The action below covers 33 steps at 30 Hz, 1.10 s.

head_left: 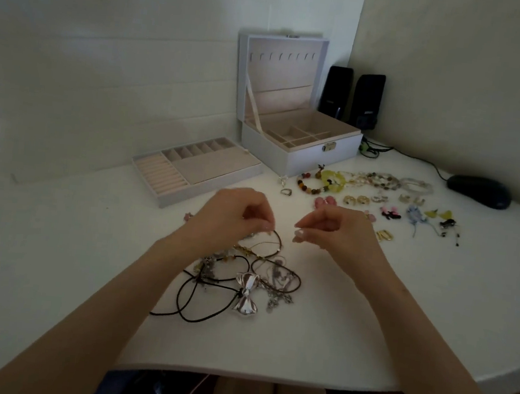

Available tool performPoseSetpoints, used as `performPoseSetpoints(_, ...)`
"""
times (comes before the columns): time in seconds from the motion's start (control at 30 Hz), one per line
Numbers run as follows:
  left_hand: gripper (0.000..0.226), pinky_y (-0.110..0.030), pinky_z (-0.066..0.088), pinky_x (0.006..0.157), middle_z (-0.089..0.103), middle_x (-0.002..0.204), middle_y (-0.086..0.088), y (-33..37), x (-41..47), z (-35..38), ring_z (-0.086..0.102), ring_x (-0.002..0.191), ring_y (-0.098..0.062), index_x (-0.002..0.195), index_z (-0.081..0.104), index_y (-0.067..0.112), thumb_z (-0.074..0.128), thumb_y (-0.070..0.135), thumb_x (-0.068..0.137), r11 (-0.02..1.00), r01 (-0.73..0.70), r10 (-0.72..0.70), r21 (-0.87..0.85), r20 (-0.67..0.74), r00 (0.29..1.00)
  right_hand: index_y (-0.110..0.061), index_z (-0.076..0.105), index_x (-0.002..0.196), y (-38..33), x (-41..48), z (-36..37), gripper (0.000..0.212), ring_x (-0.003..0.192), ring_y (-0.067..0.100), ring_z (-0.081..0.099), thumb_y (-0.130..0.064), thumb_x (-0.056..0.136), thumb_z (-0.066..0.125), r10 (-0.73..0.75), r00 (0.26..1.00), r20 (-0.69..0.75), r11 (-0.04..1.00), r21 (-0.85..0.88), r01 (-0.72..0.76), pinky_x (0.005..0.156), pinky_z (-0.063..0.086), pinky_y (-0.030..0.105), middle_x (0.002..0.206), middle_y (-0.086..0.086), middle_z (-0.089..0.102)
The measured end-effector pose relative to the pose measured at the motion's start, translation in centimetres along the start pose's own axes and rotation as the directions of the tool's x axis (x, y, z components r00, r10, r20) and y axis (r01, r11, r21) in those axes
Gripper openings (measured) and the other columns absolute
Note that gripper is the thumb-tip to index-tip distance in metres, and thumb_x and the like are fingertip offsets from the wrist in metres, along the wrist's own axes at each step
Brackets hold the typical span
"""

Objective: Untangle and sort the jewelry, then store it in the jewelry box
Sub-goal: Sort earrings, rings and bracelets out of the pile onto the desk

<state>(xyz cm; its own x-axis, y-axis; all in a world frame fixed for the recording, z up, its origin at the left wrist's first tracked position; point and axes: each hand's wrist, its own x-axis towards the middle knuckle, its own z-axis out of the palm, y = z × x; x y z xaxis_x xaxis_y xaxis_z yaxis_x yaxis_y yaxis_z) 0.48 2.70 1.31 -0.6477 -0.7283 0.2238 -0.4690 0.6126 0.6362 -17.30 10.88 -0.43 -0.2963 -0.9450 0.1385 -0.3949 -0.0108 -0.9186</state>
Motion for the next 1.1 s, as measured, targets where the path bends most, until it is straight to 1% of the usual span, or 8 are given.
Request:
performPoseSetpoints(0.13,0.004,-0.013,0.048,0.063,0.066,0.071,0.005,2.8,1.0,3.1,0.059,0.061,0.0,0.083,0.068,0.01,0.071,0.013,0.081,0.994,-0.031,0.044,-0.104,0.119,0.992,-0.014,0.072,0.073,1.0,-0.8,-2.5,0.009,0.058,-0.004,0.061,-0.008,0.072,0.079,0.049,0.997,-0.055,0.995,-0.084,-0.054,0.056,0.045,0.009,0.064,-0.006,0.069)
performPoseSetpoints(0.33,0.005,-0.007,0.045,0.06,0.068,0.078,-0.004,5.3,3.0,6.3,0.061,0.062,-0.004,0.086,0.066,0.007,0.068,0.003,0.083,0.994,-0.055,0.078,-0.096,0.25,0.965,-0.006,0.073,0.074,2.2,-1.4,-5.1,0.006,0.048,0.005,0.057,-0.004,0.071,0.078,0.118,0.987,-0.108,0.984,-0.12,-0.131,0.051,0.047,0.014,0.054,-0.002,0.064)
performPoseSetpoints(0.47,0.006,-0.021,0.042,0.071,0.059,0.079,0.005,5.8,3.9,7.8,0.057,0.078,-0.012,0.087,0.064,0.014,0.068,0.014,0.083,0.984,-0.108,0.077,0.143,0.204,0.976,-0.009,0.074,0.072,2.7,-1.4,-6.0,0.005,0.045,0.001,0.055,-0.006,0.073,0.077,0.153,0.978,-0.14,0.974,-0.148,-0.174,0.049,0.044,0.011,0.057,0.002,0.065)
performPoseSetpoints(0.6,0.009,-0.029,0.04,0.073,0.062,0.093,-0.002,6.2,3.9,8.9,0.057,0.089,-0.02,0.09,0.06,0.015,0.064,0.017,0.083,0.944,-0.136,0.089,0.301,0.166,0.982,-0.017,0.075,0.071,3.1,-1.1,-6.2,0.007,0.057,0.002,0.059,-0.012,0.072,0.078,0.145,0.973,-0.182,0.955,-0.232,-0.185,0.057,0.043,0.012,0.062,-0.004,0.067)
performPoseSetpoints(0.7,0.014,-0.027,0.036,0.07,0.056,0.089,0.001,6.0,3.7,9.2,0.054,0.089,-0.019,0.087,0.056,0.017,0.068,0.02,0.081,0.948,-0.161,0.117,0.276,0.168,0.979,-0.018,0.074,0.071,3.3,-0.9,-6.2,0.008,0.061,0.003,0.06,-0.012,0.073,0.078,0.134,0.975,-0.178,0.948,-0.263,-0.178,0.061,0.043,0.013,0.063,-0.005,0.067)
performPoseSetpoints(0.87,0.023,-0.027,0.041,0.071,0.057,0.085,0.007,5.7,3.3,8.9,0.052,0.081,-0.011,0.091,0.061,0.018,0.075,0.028,0.076,0.972,-0.13,0.084,0.196,0.228,0.97,-0.016,0.076,0.078,3.6,-0.8,-6.2,0.004,0.066,-0.001,0.057,-0.012,0.076,0.076,0.097,0.982,-0.164,0.938,-0.316,-0.146,0.062,0.039,0.01,0.066,-0.008,0.065)
performPoseSetpoints(0.97,0.022,-0.024,0.039,0.069,0.056,0.083,0.01,5.4,3.0,8.7,0.05,0.077,-0.009,0.093,0.061,0.018,0.075,0.026,0.078,0.979,-0.129,0.093,0.16,0.217,0.972,-0.017,0.076,0.084,3.6,-0.8,-6.4,0.008,0.067,-0.001,0.056,-0.011,0.079,0.074,0.1,0.98,-0.169,0.939,-0.311,-0.15,0.063,0.04,0.009,0.069,-0.007,0.065)
performPoseSetpoints(1.1,0.011,-0.025,0.039,0.071,0.054,0.086,0.011,5.2,2.7,8.8,0.05,0.082,-0.009,0.094,0.062,0.02,0.067,0.024,0.085,0.969,-0.166,0.131,0.184,0.19,0.973,-0.016,0.075,0.088,3.6,-1.0,-6.7,0.017,0.065,0.001,0.055,-0.002,0.08,0.07,0.105,0.982,-0.156,0.938,-0.313,-0.15,0.063,0.042,0.009,0.075,0.0,0.066)
